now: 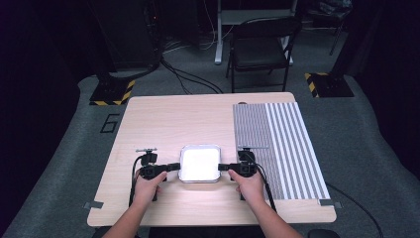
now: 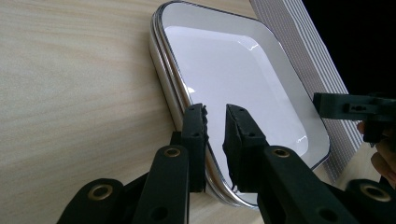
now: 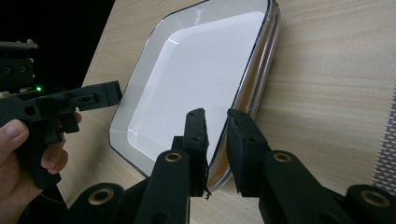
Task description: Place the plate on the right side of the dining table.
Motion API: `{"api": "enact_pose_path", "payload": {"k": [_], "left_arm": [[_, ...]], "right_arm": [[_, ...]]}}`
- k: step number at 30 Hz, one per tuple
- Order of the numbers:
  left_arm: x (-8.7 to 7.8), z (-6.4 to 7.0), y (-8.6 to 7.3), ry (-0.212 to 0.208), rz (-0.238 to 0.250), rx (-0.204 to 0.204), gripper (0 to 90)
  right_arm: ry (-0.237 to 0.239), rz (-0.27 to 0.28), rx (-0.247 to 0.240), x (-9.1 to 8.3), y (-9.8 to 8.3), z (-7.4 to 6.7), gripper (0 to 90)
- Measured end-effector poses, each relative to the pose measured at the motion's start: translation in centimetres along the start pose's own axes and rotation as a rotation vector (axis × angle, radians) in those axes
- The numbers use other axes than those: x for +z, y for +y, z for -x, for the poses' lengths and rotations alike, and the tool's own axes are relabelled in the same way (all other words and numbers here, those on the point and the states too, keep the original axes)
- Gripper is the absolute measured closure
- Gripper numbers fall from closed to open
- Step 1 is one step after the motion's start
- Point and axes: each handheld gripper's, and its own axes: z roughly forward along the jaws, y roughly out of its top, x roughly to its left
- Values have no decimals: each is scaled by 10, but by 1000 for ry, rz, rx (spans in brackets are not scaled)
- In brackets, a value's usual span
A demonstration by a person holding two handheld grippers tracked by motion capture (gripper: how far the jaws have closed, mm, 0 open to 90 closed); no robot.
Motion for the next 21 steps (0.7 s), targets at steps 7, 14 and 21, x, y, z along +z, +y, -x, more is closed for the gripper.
{"api": "enact_pose_path", "payload": {"k": [7, 14, 21], "left_arm": [[-4, 0, -2, -18, 4, -19, 779], [-10, 3, -6, -22, 0, -14, 779], [-12, 7, -9, -19, -18, -6, 781]], "right_arm": [[13, 1, 1, -4, -1, -3, 778], [14, -12, -3, -6, -5, -7, 778], [3, -13, -17, -8, -11, -7, 774]]}}
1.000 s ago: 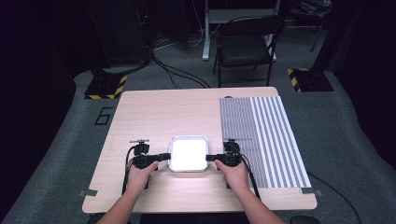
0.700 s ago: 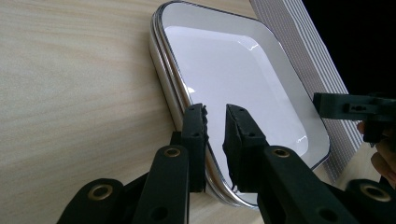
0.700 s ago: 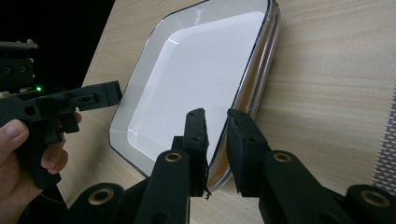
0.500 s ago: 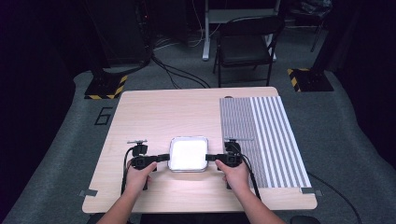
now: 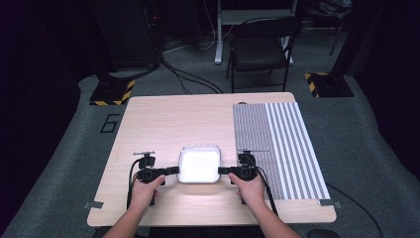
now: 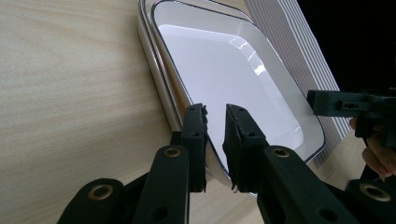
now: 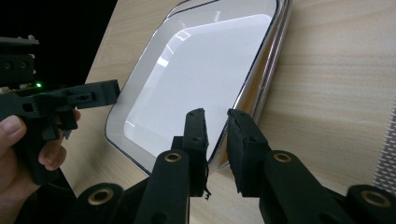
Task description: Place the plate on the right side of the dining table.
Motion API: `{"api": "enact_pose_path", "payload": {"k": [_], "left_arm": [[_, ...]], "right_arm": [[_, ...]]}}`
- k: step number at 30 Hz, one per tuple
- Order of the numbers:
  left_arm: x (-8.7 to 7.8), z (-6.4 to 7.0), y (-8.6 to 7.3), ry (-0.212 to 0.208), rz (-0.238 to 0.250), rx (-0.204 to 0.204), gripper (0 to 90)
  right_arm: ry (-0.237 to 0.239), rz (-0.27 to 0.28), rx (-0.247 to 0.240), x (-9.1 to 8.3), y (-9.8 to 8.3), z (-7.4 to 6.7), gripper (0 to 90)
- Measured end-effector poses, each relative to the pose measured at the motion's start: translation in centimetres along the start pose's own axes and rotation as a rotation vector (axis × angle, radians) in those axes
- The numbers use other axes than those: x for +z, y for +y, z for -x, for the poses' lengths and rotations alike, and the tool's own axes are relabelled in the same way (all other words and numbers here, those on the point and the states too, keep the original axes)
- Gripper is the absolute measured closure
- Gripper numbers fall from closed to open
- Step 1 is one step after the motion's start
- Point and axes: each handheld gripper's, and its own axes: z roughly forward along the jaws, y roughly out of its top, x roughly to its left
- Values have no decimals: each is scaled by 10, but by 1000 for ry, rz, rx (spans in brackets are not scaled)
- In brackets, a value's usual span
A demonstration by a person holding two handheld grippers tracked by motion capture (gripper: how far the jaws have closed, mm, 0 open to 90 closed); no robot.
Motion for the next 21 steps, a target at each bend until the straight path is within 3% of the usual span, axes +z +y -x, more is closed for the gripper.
{"api": "enact_pose_path", "payload": {"k": [5, 6, 8, 15, 21], "left_arm": [[3, 5, -2, 46, -2, 31, 768], [6, 8, -3, 78, -15, 57, 761], [7, 10, -3, 102, -19, 70, 762], [11, 16, -4, 146, -22, 78, 759], [11, 20, -4, 137, -7, 80, 763]], "right_arm": [[-40, -1, -32, 1, -4, -4, 761], [-82, -6, -58, 4, -6, -9, 754], [-96, -11, -79, 5, -7, -10, 745], [-139, -17, -87, 9, -7, -16, 744], [-169, 7, -95, 10, -8, -18, 774]]}}
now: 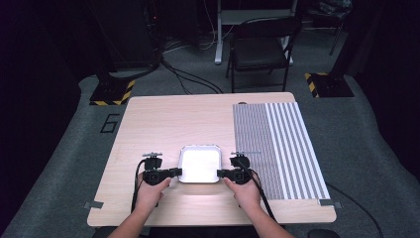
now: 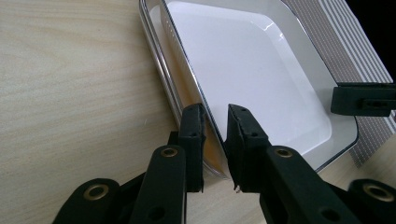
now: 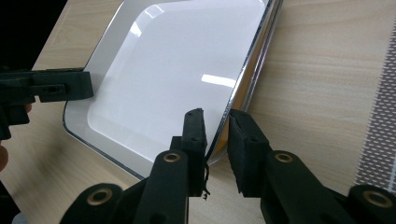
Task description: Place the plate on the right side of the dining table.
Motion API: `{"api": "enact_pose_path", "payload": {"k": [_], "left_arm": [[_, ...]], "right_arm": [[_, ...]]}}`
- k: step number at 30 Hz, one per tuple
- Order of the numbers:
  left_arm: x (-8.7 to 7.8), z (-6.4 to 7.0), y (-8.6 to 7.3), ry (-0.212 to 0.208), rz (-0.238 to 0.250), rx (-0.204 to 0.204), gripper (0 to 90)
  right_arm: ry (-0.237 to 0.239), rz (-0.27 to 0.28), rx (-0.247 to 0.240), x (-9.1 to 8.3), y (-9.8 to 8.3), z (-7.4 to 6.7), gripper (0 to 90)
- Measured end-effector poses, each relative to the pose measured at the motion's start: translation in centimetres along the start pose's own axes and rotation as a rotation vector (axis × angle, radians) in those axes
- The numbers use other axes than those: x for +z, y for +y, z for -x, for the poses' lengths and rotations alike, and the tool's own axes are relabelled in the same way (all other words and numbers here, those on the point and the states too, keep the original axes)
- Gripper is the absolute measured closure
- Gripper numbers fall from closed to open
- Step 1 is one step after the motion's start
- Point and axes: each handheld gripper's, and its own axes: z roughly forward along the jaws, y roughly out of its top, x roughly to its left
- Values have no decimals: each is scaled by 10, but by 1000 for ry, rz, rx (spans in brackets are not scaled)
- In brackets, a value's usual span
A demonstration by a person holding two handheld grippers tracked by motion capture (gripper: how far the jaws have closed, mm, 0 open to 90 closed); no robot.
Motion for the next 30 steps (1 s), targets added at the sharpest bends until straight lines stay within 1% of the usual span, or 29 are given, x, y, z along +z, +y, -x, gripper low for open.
{"api": "enact_pose_path", "payload": {"k": [3, 4, 6, 7, 9, 10, 11, 13, 17, 18, 20, 22, 23, 24, 25, 27, 29, 30], "left_arm": [[-1, 0, 1, 1, 4, 16, 763], [-1, 0, 1, -2, 8, 3, 764], [-1, 0, 2, -1, 11, -4, 766], [-1, 0, 2, -2, 12, -6, 767], [-1, 1, 2, -5, 18, -6, 768], [-2, 1, 2, -6, 15, -3, 767], [-1, 2, 2, -5, 20, -8, 767], [0, 3, 2, 1, 20, -4, 769], [1, 3, 2, 10, 14, 2, 778], [1, 3, 3, 13, 10, -3, 781], [1, 4, 3, 10, 15, -3, 784], [2, 6, 4, 13, 23, -1, 786], [1, 7, 5, 14, 24, -2, 786], [2, 8, 5, 12, 27, -3, 786], [2, 8, 6, 11, 26, 0, 786], [2, 10, 7, 13, 21, 11, 786], [4, 12, 7, 22, 9, 21, 784], [5, 13, 7, 27, 8, 27, 784]], "right_arm": [[-1, 4, -6, -1, 1, 0, 779], [-1, 1, 2, -2, 1, 0, 779], [-1, 12, -10, -2, 3, -1, 780], [-3, 8, -1, -3, 3, -2, 781], [-7, 18, -10, -3, 5, -1, 789], [-11, 17, -5, -3, 5, -1, 793], [-13, 11, -1, -3, 5, -1, 795], [-20, 6, -4, -3, 5, -1, 799], [-16, 6, 16, -2, 5, 1, 805], [-14, 3, 25, -3, 5, 1, 808], [-16, 12, 18, -3, 6, 2, 818], [-14, 3, 39, -4, 7, 1, 826], [-16, 9, 25, -4, 7, 3, 829], [-15, 7, 32, -5, 8, 3, 833], [-13, 10, 29, -5, 9, 4, 836], [-15, 8, 43, -7, 10, 4, 843], [-15, 14, 39, -9, 12, 4, 857], [-17, 13, 50, -10, 12, 4, 865]]}}
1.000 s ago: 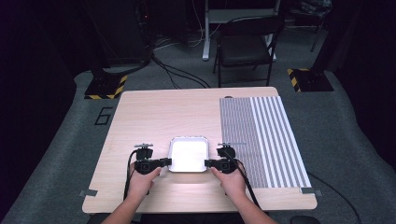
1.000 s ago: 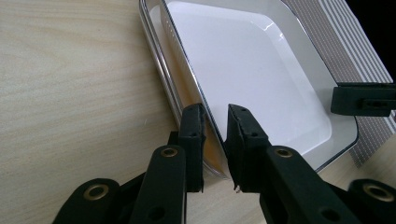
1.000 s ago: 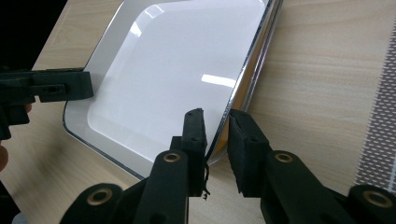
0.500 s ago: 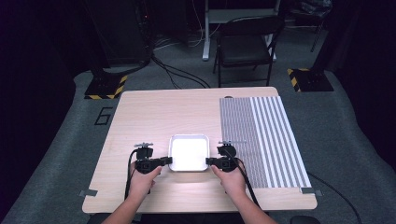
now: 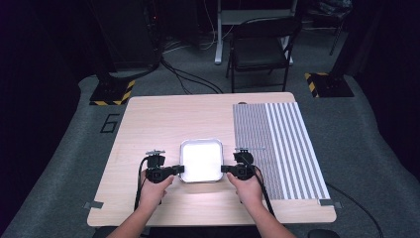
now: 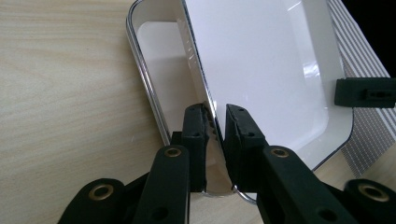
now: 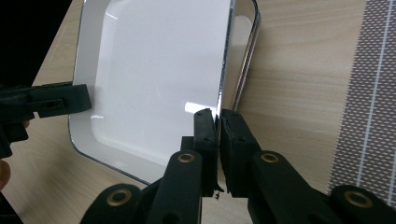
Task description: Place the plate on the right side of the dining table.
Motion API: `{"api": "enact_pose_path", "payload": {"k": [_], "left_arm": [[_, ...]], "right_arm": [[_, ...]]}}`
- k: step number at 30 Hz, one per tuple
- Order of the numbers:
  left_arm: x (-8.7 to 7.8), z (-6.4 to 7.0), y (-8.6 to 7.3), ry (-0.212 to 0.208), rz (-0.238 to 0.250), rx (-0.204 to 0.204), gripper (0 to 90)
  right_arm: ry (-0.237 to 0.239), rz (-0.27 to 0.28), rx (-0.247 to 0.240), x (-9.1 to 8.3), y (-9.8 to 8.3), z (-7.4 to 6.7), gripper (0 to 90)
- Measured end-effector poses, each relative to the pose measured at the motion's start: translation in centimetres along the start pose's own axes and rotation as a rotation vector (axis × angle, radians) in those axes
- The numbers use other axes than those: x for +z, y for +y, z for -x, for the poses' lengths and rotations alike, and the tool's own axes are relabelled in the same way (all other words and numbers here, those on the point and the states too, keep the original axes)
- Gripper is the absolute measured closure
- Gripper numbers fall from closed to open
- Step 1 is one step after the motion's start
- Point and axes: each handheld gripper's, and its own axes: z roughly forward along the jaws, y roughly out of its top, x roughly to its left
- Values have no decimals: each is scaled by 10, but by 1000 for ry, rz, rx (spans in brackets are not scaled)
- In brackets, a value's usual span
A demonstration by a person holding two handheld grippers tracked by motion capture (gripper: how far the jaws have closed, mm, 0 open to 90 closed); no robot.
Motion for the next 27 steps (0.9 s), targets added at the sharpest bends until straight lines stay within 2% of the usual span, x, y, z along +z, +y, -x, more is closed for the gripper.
{"api": "enact_pose_path", "payload": {"k": [3, 6, 7, 9, 12, 13, 16, 19, 22, 23, 27], "left_arm": [[0, 2, 3, 10, -7, 22, 793], [-2, 4, 5, 11, -5, 16, 800], [-2, 5, 7, 11, -1, -1, 802], [-1, 6, 9, 9, 8, -1, 810], [1, 11, 13, 18, 15, 12, 816], [2, 11, 14, 19, 10, 29, 818], [5, 16, 17, 20, 18, 31, 821], [8, 21, 20, 21, 25, 50, 822], [10, 26, 22, 32, 36, 65, 823], [10, 27, 23, 30, 37, 65, 823], [12, 29, 24, 27, 48, 55, 828]], "right_arm": [[-12, 1, -19, -3, 3, -2, 868], [-4, 9, -25, -6, 4, -2, 868], [-2, 11, -24, -6, 5, -2, 868], [-3, 10, -13, -8, 5, -2, 868], [5, 29, -8, -11, 6, 0, 868], [7, 32, -13, -11, 6, 2, 868], [9, 32, 7, -16, 7, 6, 867], [12, 37, 19, -20, 8, 11, 867], [12, 52, 7, -23, 10, 15, 866], [15, 48, 22, -24, 10, 15, 865], [18, 60, 14, -27, 12, 17, 864]]}}
